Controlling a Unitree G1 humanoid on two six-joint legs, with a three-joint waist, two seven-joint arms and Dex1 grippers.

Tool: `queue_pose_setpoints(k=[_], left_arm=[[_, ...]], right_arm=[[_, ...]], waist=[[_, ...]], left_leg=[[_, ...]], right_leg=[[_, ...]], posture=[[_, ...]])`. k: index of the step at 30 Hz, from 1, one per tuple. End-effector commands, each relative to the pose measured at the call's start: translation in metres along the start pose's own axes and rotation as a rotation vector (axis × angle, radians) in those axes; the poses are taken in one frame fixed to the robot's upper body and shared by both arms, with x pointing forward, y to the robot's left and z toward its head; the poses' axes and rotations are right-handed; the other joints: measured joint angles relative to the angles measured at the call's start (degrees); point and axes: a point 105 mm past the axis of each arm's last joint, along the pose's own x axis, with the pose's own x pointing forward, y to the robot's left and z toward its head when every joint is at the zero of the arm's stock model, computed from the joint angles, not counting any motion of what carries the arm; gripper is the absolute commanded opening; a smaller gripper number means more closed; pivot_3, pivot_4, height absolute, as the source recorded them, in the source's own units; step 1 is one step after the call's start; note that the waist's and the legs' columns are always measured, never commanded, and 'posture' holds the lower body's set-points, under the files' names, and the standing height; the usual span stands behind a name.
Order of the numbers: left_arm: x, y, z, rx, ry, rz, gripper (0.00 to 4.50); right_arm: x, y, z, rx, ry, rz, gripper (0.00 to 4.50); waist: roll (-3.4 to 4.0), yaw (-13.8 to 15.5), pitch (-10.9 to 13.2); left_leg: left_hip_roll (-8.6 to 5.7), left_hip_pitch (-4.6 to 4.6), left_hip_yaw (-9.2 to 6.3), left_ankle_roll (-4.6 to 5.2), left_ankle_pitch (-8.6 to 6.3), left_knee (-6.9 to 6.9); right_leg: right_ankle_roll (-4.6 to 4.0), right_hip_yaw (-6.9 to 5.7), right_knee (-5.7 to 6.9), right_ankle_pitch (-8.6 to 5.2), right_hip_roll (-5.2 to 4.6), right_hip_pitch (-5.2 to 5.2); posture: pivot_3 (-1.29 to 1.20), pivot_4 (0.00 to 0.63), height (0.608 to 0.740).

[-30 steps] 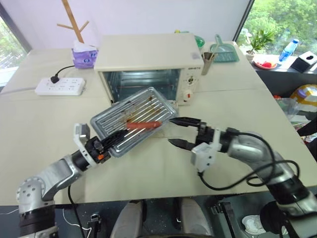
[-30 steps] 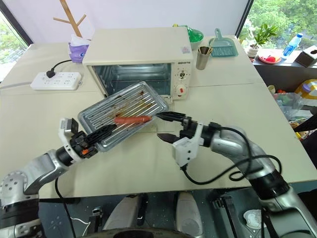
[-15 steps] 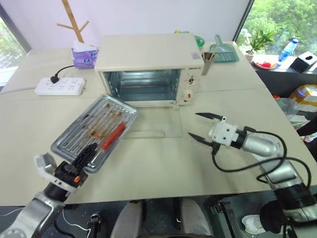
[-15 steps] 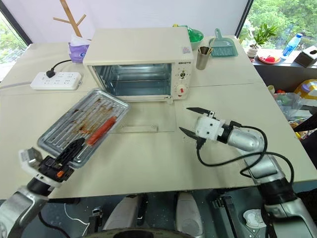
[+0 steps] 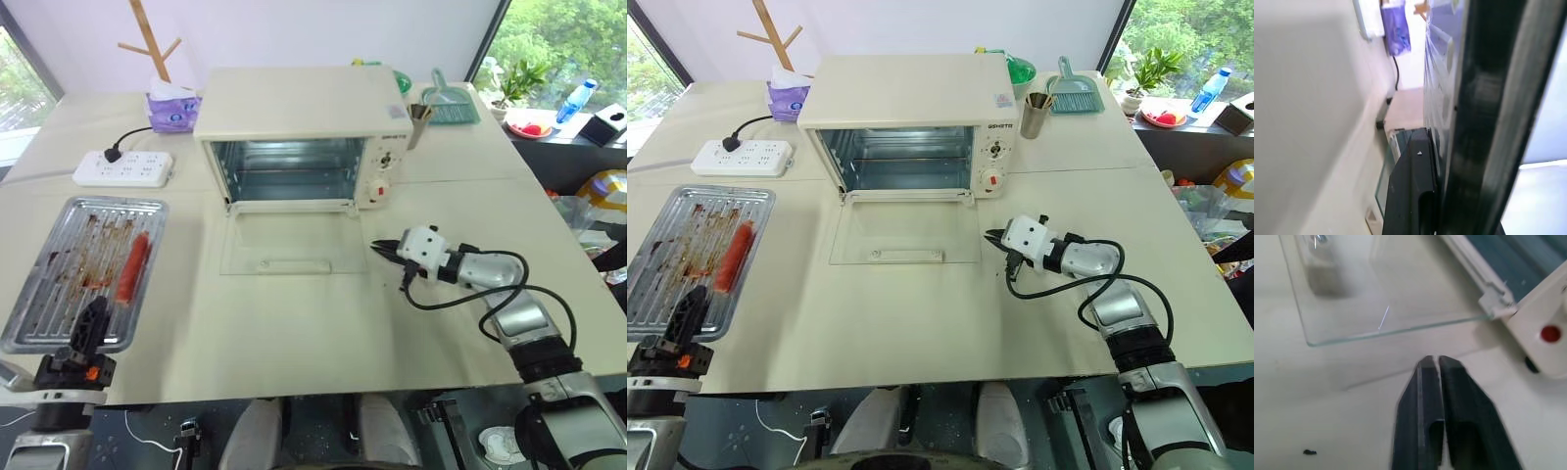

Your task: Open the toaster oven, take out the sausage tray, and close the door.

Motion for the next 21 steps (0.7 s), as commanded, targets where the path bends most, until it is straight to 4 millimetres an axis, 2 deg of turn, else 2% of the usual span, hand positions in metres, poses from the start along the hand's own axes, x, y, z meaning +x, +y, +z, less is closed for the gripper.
queue_pose_setpoints(k=[1,6,9,12,15,18,19,21], left_arm=[[-0.004,-0.006,0.006,0.011,-0.022,-0.023,0.0],[0.003,-0.003,0.015,0.024,-0.014,-0.026,0.0],[0.006,-0.002,0.018,0.037,0.011,-0.031,0.0],[0.007,-0.001,0.019,0.045,0.033,-0.028,0.0],[0.008,0.002,0.02,0.047,0.056,-0.019,0.0],[0.01,0.005,0.018,0.043,0.09,-0.012,0.0],[0.01,0.005,0.017,0.041,0.098,-0.011,0.0],[0.014,0.007,0.013,0.035,0.132,-0.009,0.0]], right_arm=[[0.005,-0.003,0.007,-0.028,-0.028,0.003,0.09],[0.02,0.007,0.008,-0.019,-0.051,0.005,0.09],[0.022,0.007,0.02,-0.004,-0.099,-0.005,0.09],[0.017,-0.008,0.048,-0.005,-0.187,-0.045,0.09],[0.009,-0.032,0.082,-0.023,-0.283,-0.112,0.09],[0.001,-0.053,0.101,-0.011,-0.322,-0.178,0.09],[0.0,-0.056,0.103,-0.006,-0.324,-0.187,0.09],[-0.002,-0.044,0.103,0.002,-0.318,-0.137,0.09]], waist=[[0.0,0.03,0.0],[0.0,0.16,0.0],[0.01,0.14,0.0],[0.03,0.15,0.01],[0.04,-0.05,0.02],[0.04,0.07,0.02],[0.02,0.11,0.01],[-0.02,0.34,-0.02]], left_leg=[[0.0,0.01,0.0,0.04,-0.03,0.0],[0.02,0.03,-0.06,0.09,-0.07,-0.01],[0.02,0.05,-0.1,0.08,-0.06,0.01],[0.0,0.05,-0.11,0.08,-0.06,0.06],[0.01,0.05,-0.1,0.08,-0.06,0.06],[0.04,0.06,-0.14,0.08,-0.07,0.05],[0.04,0.06,-0.17,0.08,-0.07,0.05],[0.05,0.06,-0.22,0.07,-0.07,0.02]], right_leg=[[0.0,0.0,-0.09,0.0,0.02,0.05],[0.04,-0.03,-0.17,0.02,0.05,0.12],[0.05,-0.04,-0.16,0.03,0.07,0.16],[0.06,-0.03,-0.17,0.04,0.07,0.18],[0.08,-0.02,-0.16,0.05,0.06,0.18],[0.13,-0.03,-0.16,0.08,0.06,0.17],[0.13,-0.03,-0.16,0.09,0.05,0.17],[0.13,-0.06,-0.17,0.09,0.04,0.19]], posture=[[0.0,0.15,0.74],[0.0,0.15,0.74],[0.0,0.15,0.74],[0.0,0.15,0.74],[0.0,0.15,0.74],[0.0,0.15,0.74],[0.0,0.15,0.74],[0.0,0.15,0.74]])
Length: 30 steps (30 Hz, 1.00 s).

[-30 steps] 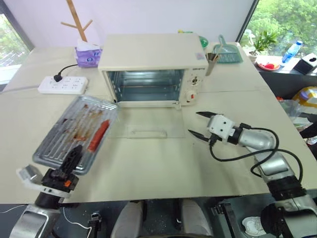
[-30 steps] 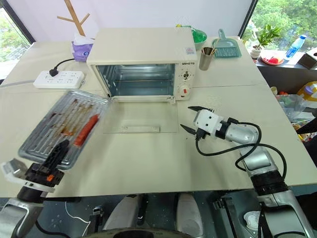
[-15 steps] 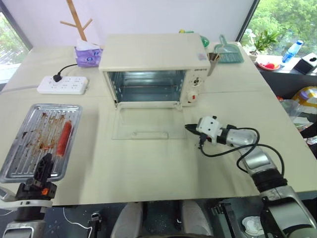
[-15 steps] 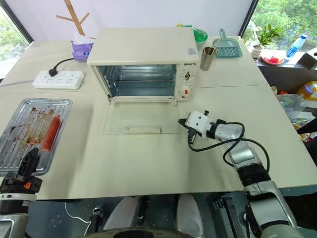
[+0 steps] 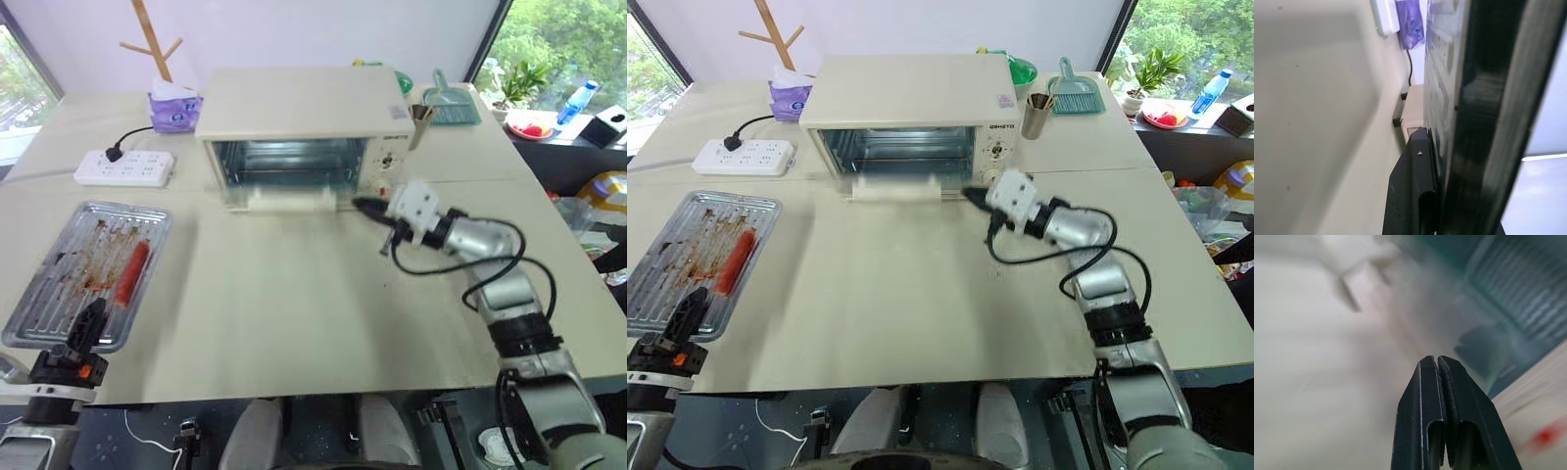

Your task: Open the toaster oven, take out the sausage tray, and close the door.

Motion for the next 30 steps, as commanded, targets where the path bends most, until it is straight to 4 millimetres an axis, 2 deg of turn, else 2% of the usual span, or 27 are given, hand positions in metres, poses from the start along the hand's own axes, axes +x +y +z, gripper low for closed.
queue_pose_setpoints(k=[1,2,5,10,11,12,21,26,30], left_arm=[[0.005,-0.008,-0.003,0.009,0.051,-0.04,0.0],[0.007,-0.008,-0.007,0.006,0.077,-0.041,0.0],[0.011,-0.003,-0.022,-0.001,0.18,-0.018,0.0],[0.017,-0.003,-0.051,0.017,0.4,-0.008,0.0],[0.019,-0.004,-0.055,0.024,0.442,-0.009,0.0],[0.02,-0.004,-0.06,0.033,0.489,-0.01,0.0],[0.038,-0.006,-0.088,0.033,0.83,-0.04,0.0],[0.053,-0.013,-0.11,0.022,0.973,-0.085,0.0],[0.063,-0.018,-0.136,0.048,1.155,-0.124,0.0]], right_arm=[[-0.011,0.017,0.007,0.022,-0.014,0.063,0.09],[-0.015,0.026,0.004,0.032,-0.005,0.094,0.09],[-0.027,0.042,0.001,0.077,0.014,0.152,0.86],[-0.051,0.051,0.006,0.15,0.026,0.234,3.31],[-0.056,0.052,0.007,0.169,0.036,0.252,3.97],[-0.061,0.053,0.007,0.186,0.051,0.27,4.38],[-0.104,0.056,0.007,0.343,0.192,0.362,4.44],[-0.117,0.061,0.009,0.353,0.225,0.369,4.44],[-0.125,0.059,0.007,0.355,0.254,0.318,4.44]], waist=[[-0.07,0.27,-0.04],[-0.09,0.46,-0.05],[0.01,0.19,0.01],[0.11,-0.39,0.06],[0.11,-0.38,0.06],[0.11,-0.31,0.06],[0.22,0.06,0.07],[0.23,0.08,0.07],[0.24,0.15,0.07]], left_leg=[[-0.02,-0.02,-0.06,0.0,0.0,-0.04],[-0.03,-0.03,-0.13,-0.03,-0.02,-0.07],[-0.08,-0.05,-0.12,-0.08,-0.13,-0.07],[-0.02,0.0,0.03,-0.08,-0.13,0.02],[0.01,0.01,0.02,-0.09,-0.13,0.01],[0.03,0.02,-0.01,-0.09,-0.14,0.0],[0.02,-0.04,-0.04,-0.09,-0.14,-0.05],[0.01,-0.05,-0.03,-0.09,-0.14,-0.07],[0.0,-0.08,-0.03,-0.09,-0.13,-0.08]], right_leg=[[0.0,-0.02,-0.03,0.0,0.0,0.01],[0.01,-0.05,-0.09,-0.01,0.0,0.03],[0.04,-0.06,-0.19,-0.03,0.0,0.05],[0.04,0.04,-0.16,-0.01,-0.05,0.04],[0.04,0.04,-0.16,-0.01,-0.03,0.05],[0.04,0.03,-0.12,-0.01,-0.02,0.04],[0.03,0.0,-0.11,-0.02,-0.07,-0.03],[0.04,0.01,-0.12,-0.01,-0.1,-0.04],[0.05,0.0,-0.1,-0.01,-0.07,-0.08]], posture=[[0.0,0.15,0.74],[0.0,0.15,0.74],[0.0,0.15,0.74],[0.0,0.15,0.74],[0.0,0.15,0.74],[0.0,0.15,0.74],[0.0,0.15,0.74],[0.0,0.15,0.74],[0.0,0.15,0.74]])
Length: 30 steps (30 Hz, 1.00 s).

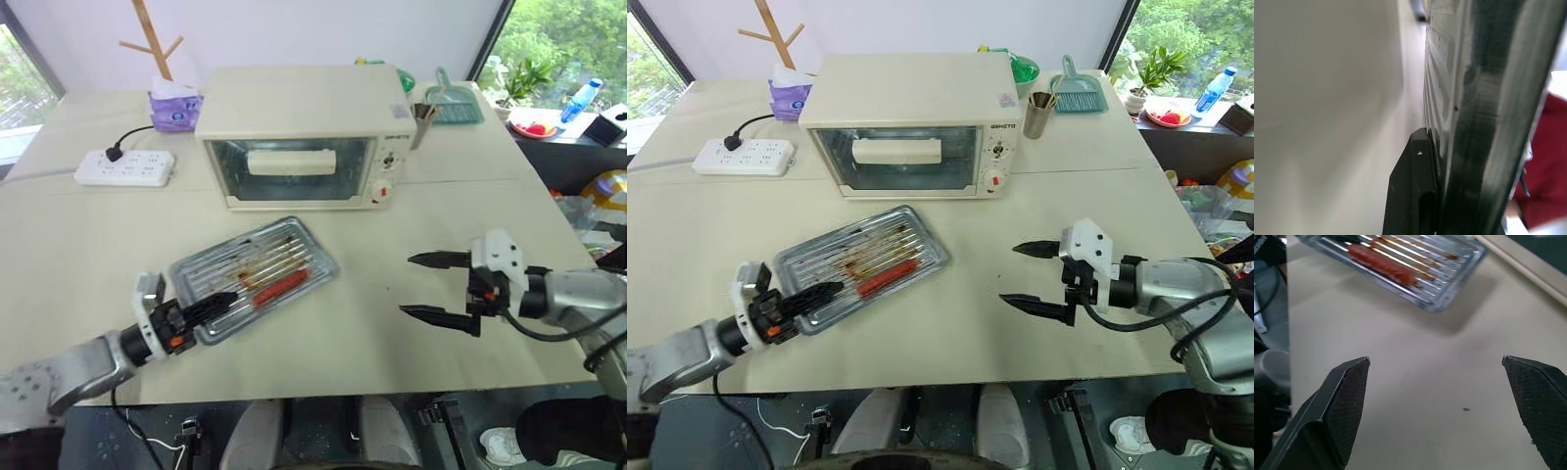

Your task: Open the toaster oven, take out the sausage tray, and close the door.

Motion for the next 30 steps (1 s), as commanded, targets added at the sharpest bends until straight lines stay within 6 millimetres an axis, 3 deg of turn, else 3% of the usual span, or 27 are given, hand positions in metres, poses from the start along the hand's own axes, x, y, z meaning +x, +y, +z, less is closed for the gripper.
queue_pose_setpoints(k=[1,13,17,23,26,30], left_arm=[[0.013,-0.003,-0.006,0.019,0.133,-0.026,0.0],[0.044,0.008,0.013,0.076,0.288,0.0,0.0],[0.047,0.014,0.025,0.102,0.255,0.036,1.25],[0.031,0.019,0.037,0.151,0.222,0.097,4.25],[0.018,0.02,0.045,0.169,0.191,0.131,4.45],[-0.02,0.024,0.061,0.334,0.143,0.305,4.45]], right_arm=[[-0.008,-0.002,0.012,-0.038,-0.016,-0.051,4.44],[-0.012,0.005,0.005,-0.019,-0.002,-0.121,4.44],[-0.01,0.006,0.003,-0.017,-0.002,-0.134,4.5],[-0.008,0.004,0.002,-0.02,-0.007,-0.146,4.5],[-0.006,0.002,0.001,-0.025,-0.01,-0.15,4.5],[-0.001,-0.001,-0.001,-0.03,-0.016,-0.137,4.5]], waist=[[0.0,-0.03,0.0],[0.01,0.0,-0.01],[0.01,-0.12,-0.01],[0.02,-0.16,-0.01],[0.02,-0.37,-0.01],[0.02,-0.82,-0.02]], left_leg=[[0.0,-0.01,0.0,0.0,0.0,0.02],[-0.05,-0.03,0.06,-0.01,0.01,0.04],[-0.07,-0.03,0.08,-0.01,0.01,0.07],[0.0,-0.02,0.04,-0.01,0.02,0.01],[0.02,0.01,0.04,-0.02,0.02,0.03],[0.05,0.03,0.04,-0.03,0.02,0.01]], right_leg=[[0.0,0.0,0.0,0.01,0.01,0.0],[0.05,0.02,0.05,0.03,0.0,-0.04],[0.13,0.02,0.02,0.07,-0.03,-0.02],[0.17,0.02,0.03,0.1,0.01,-0.07],[0.17,0.02,0.07,0.1,0.02,-0.07],[0.18,0.03,0.08,0.11,0.03,-0.08]], posture=[[0.0,0.15,0.74],[0.0,0.15,0.74],[0.0,0.15,0.74],[0.0,0.15,0.74],[0.0,0.15,0.74],[0.0,0.15,0.74]])
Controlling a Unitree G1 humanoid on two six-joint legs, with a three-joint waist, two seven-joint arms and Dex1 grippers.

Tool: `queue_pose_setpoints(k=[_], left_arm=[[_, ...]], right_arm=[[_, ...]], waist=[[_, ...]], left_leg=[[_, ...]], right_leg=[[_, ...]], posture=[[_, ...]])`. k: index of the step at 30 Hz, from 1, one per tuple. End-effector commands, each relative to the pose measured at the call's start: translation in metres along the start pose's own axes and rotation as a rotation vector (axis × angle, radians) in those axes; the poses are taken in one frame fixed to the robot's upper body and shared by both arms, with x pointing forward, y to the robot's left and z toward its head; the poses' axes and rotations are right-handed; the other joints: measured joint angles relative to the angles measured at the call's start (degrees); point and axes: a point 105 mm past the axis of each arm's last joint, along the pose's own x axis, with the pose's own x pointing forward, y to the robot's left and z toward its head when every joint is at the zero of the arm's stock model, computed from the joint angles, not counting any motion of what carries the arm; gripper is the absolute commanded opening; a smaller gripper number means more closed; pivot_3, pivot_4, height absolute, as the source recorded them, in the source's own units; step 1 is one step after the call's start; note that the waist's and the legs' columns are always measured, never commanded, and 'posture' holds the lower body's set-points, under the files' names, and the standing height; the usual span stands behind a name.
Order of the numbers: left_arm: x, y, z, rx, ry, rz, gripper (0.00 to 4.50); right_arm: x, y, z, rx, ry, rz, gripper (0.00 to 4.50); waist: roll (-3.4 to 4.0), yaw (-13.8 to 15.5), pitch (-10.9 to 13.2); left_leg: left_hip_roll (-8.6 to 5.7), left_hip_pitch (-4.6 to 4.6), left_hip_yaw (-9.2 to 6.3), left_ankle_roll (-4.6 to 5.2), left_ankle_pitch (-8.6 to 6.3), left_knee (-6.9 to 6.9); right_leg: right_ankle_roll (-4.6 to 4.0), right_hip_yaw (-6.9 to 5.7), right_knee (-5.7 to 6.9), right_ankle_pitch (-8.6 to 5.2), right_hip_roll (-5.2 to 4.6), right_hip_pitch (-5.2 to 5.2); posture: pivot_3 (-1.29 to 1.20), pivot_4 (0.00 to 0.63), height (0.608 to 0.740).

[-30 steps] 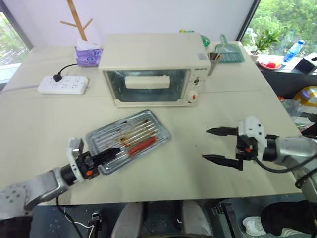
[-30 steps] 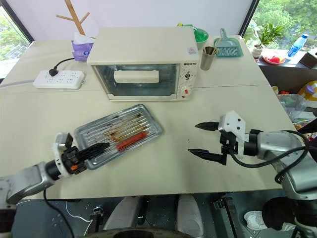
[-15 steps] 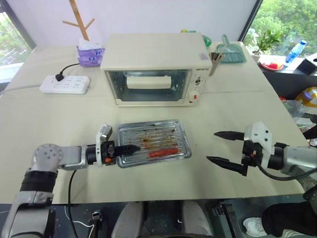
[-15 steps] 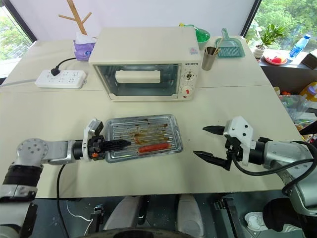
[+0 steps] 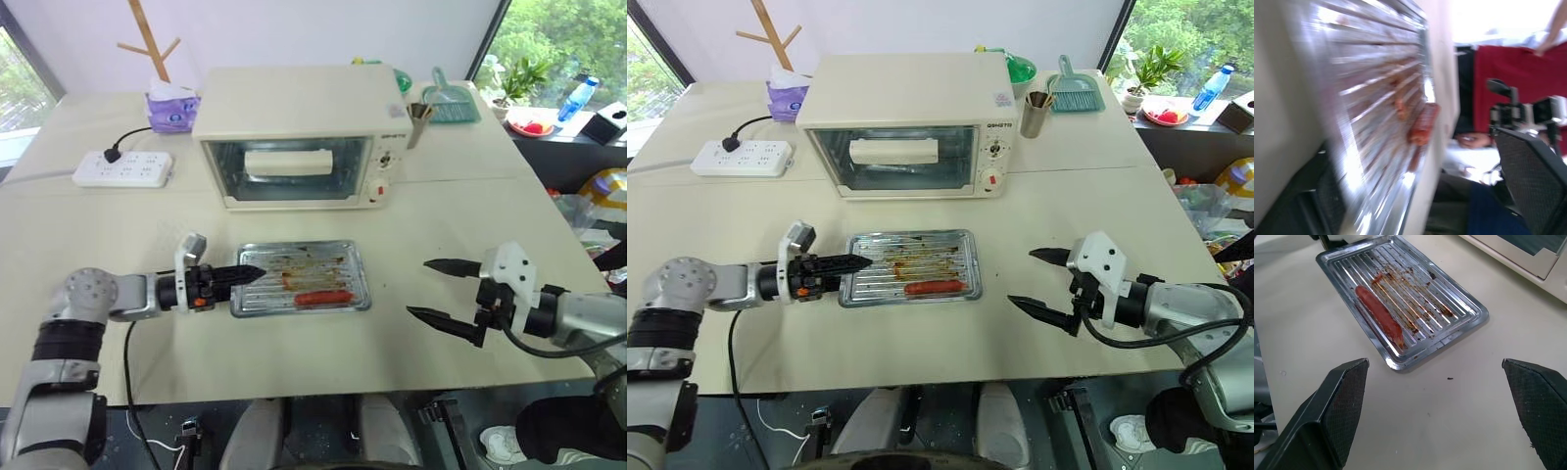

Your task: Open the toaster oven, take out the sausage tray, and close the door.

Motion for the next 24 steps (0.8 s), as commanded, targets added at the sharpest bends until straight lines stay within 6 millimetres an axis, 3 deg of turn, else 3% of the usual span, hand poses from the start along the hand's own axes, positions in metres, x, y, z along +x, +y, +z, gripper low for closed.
queue_pose_setpoints(k=[1,4,6,12,15,24], left_arm=[[-0.039,0.016,0.009,0.158,-0.042,0.228,4.45],[-0.065,0.021,0.012,0.4,-0.027,0.372,4.45],[-0.079,0.01,0.017,0.596,-0.019,0.396,4.45],[-0.087,-0.07,0.006,1.032,0.14,0.154,4.45],[-0.087,-0.101,0.004,1.136,0.167,0.076,4.45],[-0.093,-0.107,0.008,1.238,0.187,0.124,4.45]], right_arm=[[0.003,-0.003,0.006,-0.041,-0.026,0.007,4.5],[0.005,-0.007,0.006,-0.041,-0.029,0.013,4.5],[0.005,-0.009,0.007,-0.037,-0.03,0.029,4.5],[-0.002,-0.011,0.016,-0.007,-0.006,0.134,4.5],[-0.007,-0.011,0.023,0.013,0.011,0.195,4.5],[-0.005,-0.011,0.031,0.011,0.029,0.269,4.5]], waist=[[0.01,-0.28,-0.01],[0.11,-0.69,-0.07],[0.16,-0.94,-0.07],[0.21,-0.25,-0.01],[0.24,0.48,0.0],[0.28,0.39,0.02]], left_leg=[[0.01,0.0,0.0,0.0,0.0,-0.02],[0.03,-0.02,0.01,-0.01,0.0,-0.11],[0.03,-0.03,0.06,-0.02,0.0,-0.16],[0.06,-0.66,0.09,-0.02,0.0,-0.06],[-0.04,-0.92,0.17,-0.01,0.0,0.01],[0.01,-0.91,0.2,0.07,-0.03,0.03]], right_leg=[[0.0,0.01,0.0,0.0,-0.01,-0.01],[-0.02,0.03,-0.01,0.0,-0.05,-0.08],[-0.03,0.08,-0.02,0.0,-0.07,-0.15],[-0.08,0.02,-0.11,0.02,-0.13,-0.66],[-0.09,-0.01,-0.22,0.05,-0.27,-0.81],[0.11,-0.06,-0.26,0.15,-0.1,-0.78]], posture=[[0.0,0.15,0.74],[0.0,0.15,0.74],[0.0,0.15,0.74],[0.0,0.15,0.74],[0.0,0.15,0.74],[0.0,0.15,0.74]])
